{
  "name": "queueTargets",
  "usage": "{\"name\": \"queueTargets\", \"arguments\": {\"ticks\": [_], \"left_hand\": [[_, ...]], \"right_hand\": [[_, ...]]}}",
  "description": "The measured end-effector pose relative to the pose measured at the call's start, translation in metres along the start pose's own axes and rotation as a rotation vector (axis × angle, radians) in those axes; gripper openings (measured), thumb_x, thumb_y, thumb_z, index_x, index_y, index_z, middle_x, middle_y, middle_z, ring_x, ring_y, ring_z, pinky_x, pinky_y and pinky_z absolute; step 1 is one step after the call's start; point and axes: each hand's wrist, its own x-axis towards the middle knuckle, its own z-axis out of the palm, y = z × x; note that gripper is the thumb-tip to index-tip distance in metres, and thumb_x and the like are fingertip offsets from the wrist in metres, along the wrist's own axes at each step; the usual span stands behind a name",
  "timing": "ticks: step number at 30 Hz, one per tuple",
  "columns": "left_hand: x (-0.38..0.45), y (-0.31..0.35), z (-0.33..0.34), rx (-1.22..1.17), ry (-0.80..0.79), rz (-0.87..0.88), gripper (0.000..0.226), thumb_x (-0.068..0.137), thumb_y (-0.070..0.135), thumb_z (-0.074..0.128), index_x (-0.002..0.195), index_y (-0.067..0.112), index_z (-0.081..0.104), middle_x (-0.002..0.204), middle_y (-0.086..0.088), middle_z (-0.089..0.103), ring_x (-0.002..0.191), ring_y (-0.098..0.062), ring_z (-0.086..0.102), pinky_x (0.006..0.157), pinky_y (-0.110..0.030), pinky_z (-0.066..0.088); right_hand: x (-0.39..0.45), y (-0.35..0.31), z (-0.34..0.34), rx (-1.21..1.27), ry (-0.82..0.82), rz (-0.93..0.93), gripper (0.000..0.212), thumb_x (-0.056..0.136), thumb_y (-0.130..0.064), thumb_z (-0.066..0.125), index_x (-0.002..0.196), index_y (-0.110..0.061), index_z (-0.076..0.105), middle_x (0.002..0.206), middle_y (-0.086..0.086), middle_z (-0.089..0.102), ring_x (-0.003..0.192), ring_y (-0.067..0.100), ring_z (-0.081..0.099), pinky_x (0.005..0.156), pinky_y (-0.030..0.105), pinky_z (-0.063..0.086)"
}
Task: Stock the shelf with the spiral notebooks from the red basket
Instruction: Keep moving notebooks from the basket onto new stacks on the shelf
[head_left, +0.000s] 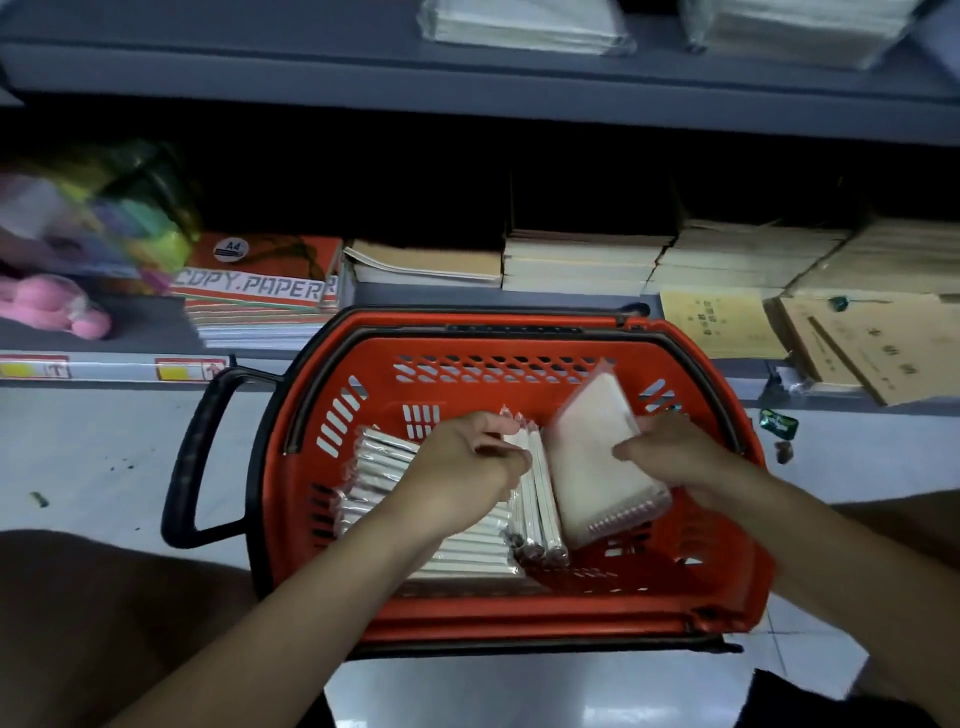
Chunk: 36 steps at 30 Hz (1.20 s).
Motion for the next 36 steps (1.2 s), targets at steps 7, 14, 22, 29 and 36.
{"name": "queueTargets", "arguments": {"ticks": [7, 14, 22, 29, 36], "left_hand": [[-0.004, 0.002, 0.0, -0.094, -0.024, 0.064, 0.02, 0.093, 0.001, 0.063, 0.111, 0.009, 0.068, 0.107, -0.013, 0.071, 0.079, -0.02, 0.071, 0.083, -0.036, 0.062], [-0.017, 0.022, -0.006, -0.254, 0.01, 0.174, 0.01, 0.095, 0.005, 0.065, 0.101, 0.007, 0.073, 0.102, -0.018, 0.075, 0.09, -0.027, 0.076, 0.081, -0.034, 0.062], [-0.027, 0.04, -0.011, -0.595, 0.117, 0.27, 0.041, 0.09, 0.005, 0.07, 0.125, 0.016, 0.052, 0.106, -0.018, 0.074, 0.092, -0.031, 0.076, 0.087, -0.044, 0.06], [-0.035, 0.047, -0.026, -0.87, -0.255, 0.42, 0.053, 0.084, 0.011, 0.041, 0.133, 0.001, 0.058, 0.14, -0.029, 0.055, 0.13, -0.044, 0.05, 0.112, -0.06, 0.031], [-0.047, 0.06, -0.057, -0.75, -0.398, 0.519, 0.053, 0.079, 0.016, 0.06, 0.127, -0.007, 0.057, 0.135, -0.029, 0.058, 0.124, -0.041, 0.059, 0.091, -0.044, 0.055]], "right_hand": [[-0.102, -0.031, -0.091, 0.415, -0.201, -0.196, 0.022, 0.101, -0.013, 0.054, 0.115, -0.014, 0.071, 0.108, 0.007, 0.078, 0.097, 0.021, 0.075, 0.077, 0.036, 0.056], [-0.15, -0.047, -0.086, 0.735, -0.121, -0.364, 0.028, 0.098, -0.01, 0.052, 0.122, -0.014, 0.066, 0.113, 0.009, 0.076, 0.089, 0.015, 0.077, 0.062, 0.026, 0.06], [-0.151, -0.074, -0.026, 1.273, -0.211, -0.371, 0.036, 0.1, -0.014, 0.049, 0.135, -0.017, 0.058, 0.132, 0.009, 0.068, 0.122, 0.028, 0.065, 0.105, 0.047, 0.048], [-0.151, -0.112, -0.003, 1.289, -0.295, -0.494, 0.029, 0.091, -0.013, 0.062, 0.118, -0.009, 0.072, 0.129, 0.021, 0.067, 0.11, 0.034, 0.063, 0.101, 0.048, 0.038], [-0.144, -0.118, 0.0, 1.21, -0.352, -0.58, 0.056, 0.069, -0.034, 0.09, 0.119, -0.014, 0.073, 0.13, 0.015, 0.068, 0.119, 0.034, 0.062, 0.112, 0.057, 0.033]]}}
